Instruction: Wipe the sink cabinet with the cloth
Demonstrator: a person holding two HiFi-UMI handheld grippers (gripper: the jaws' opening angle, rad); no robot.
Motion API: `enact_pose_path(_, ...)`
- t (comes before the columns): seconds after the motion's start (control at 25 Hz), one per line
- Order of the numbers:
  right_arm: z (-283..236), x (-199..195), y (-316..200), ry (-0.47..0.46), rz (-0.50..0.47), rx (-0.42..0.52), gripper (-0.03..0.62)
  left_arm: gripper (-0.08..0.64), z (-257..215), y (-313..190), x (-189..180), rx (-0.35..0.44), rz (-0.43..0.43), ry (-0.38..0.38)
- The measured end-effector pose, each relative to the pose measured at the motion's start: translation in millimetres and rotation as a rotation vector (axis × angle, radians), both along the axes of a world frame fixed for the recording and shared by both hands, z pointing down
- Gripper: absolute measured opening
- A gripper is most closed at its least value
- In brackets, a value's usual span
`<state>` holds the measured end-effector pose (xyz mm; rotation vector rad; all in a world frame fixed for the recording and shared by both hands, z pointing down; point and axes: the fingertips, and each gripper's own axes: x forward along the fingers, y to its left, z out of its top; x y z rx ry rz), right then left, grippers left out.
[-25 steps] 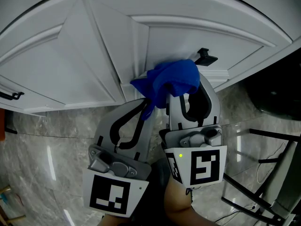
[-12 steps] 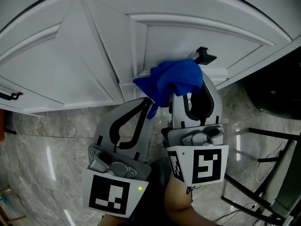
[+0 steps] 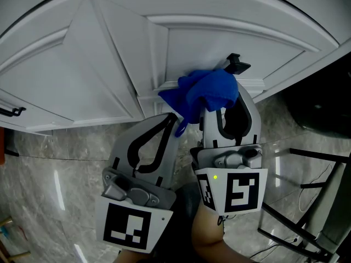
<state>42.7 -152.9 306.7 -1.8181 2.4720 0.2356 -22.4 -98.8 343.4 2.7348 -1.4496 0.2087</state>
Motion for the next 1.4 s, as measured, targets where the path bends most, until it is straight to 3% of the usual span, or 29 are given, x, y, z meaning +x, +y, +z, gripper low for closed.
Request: enact_pose_path(1.4, 0.4, 22.9, -1.4, 0.017, 0.083, 0.011, 0.117, 0.003, 2.2, 0.1, 5.1, -0.005, 0.014, -0.012)
